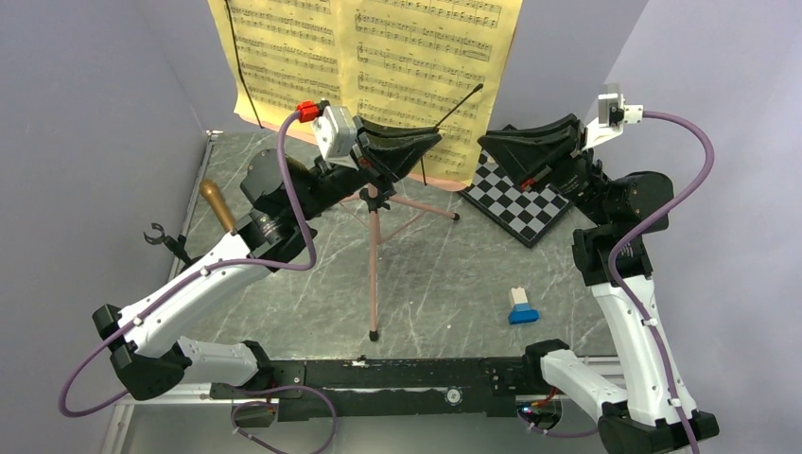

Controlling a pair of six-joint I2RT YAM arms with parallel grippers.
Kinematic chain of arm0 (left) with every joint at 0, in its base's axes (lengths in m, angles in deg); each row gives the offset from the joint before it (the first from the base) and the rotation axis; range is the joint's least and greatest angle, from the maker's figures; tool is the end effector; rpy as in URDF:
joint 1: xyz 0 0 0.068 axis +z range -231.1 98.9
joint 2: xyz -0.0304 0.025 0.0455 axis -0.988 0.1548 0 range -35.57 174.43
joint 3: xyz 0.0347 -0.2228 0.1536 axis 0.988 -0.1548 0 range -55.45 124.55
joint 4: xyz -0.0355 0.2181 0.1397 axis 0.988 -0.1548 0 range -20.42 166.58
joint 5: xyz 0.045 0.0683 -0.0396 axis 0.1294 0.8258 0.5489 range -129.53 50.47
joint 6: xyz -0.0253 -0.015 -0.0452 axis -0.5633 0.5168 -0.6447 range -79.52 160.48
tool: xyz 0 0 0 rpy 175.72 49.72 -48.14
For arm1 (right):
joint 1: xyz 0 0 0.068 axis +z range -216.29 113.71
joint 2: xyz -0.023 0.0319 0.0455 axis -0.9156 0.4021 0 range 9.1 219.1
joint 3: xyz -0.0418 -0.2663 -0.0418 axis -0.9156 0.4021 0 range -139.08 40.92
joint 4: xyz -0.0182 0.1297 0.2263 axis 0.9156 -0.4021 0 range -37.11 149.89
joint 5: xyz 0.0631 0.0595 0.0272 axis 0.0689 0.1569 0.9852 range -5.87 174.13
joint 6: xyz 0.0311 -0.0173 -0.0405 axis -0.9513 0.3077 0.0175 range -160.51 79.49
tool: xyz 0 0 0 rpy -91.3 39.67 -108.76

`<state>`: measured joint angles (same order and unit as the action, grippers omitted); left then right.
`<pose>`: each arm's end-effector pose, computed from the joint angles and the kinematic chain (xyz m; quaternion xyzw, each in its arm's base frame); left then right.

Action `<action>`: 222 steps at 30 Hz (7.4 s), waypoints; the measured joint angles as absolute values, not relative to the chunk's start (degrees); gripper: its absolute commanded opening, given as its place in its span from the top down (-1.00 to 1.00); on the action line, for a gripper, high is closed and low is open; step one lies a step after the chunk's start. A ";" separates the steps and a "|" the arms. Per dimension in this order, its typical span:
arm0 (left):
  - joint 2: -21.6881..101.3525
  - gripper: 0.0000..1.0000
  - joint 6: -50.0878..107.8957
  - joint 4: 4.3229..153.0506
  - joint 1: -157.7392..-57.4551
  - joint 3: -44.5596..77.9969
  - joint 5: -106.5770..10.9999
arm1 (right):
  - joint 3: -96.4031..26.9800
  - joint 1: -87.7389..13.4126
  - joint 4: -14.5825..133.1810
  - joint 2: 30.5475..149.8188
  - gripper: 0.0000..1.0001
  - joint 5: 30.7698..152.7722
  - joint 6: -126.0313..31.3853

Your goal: Pack up the instrument practice props

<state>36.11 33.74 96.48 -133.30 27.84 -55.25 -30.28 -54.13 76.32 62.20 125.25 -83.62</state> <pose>0.1501 -0.2091 0.5288 0.2971 0.4003 -0.4834 0.7196 0.1502 0.0564 0.5149 -0.1833 0.5029 0.5292 0.6584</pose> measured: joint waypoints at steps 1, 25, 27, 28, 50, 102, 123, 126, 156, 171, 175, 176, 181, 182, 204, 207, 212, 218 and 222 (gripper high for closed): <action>36.15 1.00 33.83 96.51 -133.32 27.84 -55.17 | -30.28 -54.10 76.34 62.20 0.76 125.28 -83.60; 36.15 1.00 34.37 96.90 -135.07 27.49 -54.60 | -28.83 -53.84 67.99 54.47 0.62 121.12 -76.39; 36.15 1.00 34.46 96.86 -135.07 27.44 -54.55 | -28.81 -53.84 68.01 54.49 0.40 121.01 -76.45; 36.17 1.00 34.62 96.88 -135.07 27.40 -54.42 | -28.81 -53.86 68.01 54.47 0.36 121.01 -76.45; 36.15 1.00 35.29 97.16 -135.10 27.38 -53.72 | -28.83 -53.86 70.31 55.56 1.00 122.19 -78.33; 36.15 1.00 35.34 98.82 -135.49 25.91 -49.13 | -30.49 -51.68 65.54 55.38 0.10 122.00 -75.97; 36.15 1.00 35.36 98.93 -135.49 25.91 -49.13 | -30.47 -51.24 65.44 54.05 0.12 121.71 -75.21; 36.15 1.00 35.34 98.98 -135.49 25.91 -49.13 | -30.41 -51.20 65.46 53.79 0.18 121.89 -75.18; 32.39 1.00 37.08 106.45 -137.19 19.40 -49.11 | -30.39 -50.80 65.79 53.42 -0.09 122.96 -75.45; 32.52 1.00 39.95 107.02 -138.26 19.09 -48.19 | -37.66 -48.20 56.82 60.26 -0.45 118.87 -71.62; 32.91 1.00 40.78 107.08 -138.66 19.09 -47.65 | -40.92 -47.26 53.41 62.44 -0.45 115.90 -70.42; 33.07 1.00 40.93 107.15 -138.79 19.09 -47.54 | -41.34 -47.05 52.76 62.71 -0.45 115.18 -70.00; 33.53 1.00 41.52 107.30 -139.12 19.14 -46.90 | -41.71 -46.26 48.50 62.38 -0.45 109.82 -67.84; 33.57 1.00 41.63 107.30 -139.20 19.14 -46.64 | -41.71 -46.19 47.82 62.05 -0.45 108.88 -67.45; 33.64 1.00 43.45 107.35 -139.69 19.16 -44.35 | -41.73 -46.00 42.86 56.48 -0.50 102.68 -63.51; 33.64 1.00 43.47 107.35 -139.69 19.16 -44.35 | -42.65 -46.00 43.49 57.72 -0.43 104.27 -63.86; 33.64 1.00 43.47 107.28 -139.69 19.14 -44.37 | -44.72 -46.00 45.74 60.65 -0.04 106.78 -64.98; 33.64 1.00 43.55 107.11 -139.69 19.16 -44.37 | -44.13 -45.82 47.16 60.13 0.41 108.77 -66.09; 33.64 1.00 44.01 107.17 -139.75 19.14 -44.32 | -43.85 -45.84 47.12 58.40 0.36 108.49 -65.98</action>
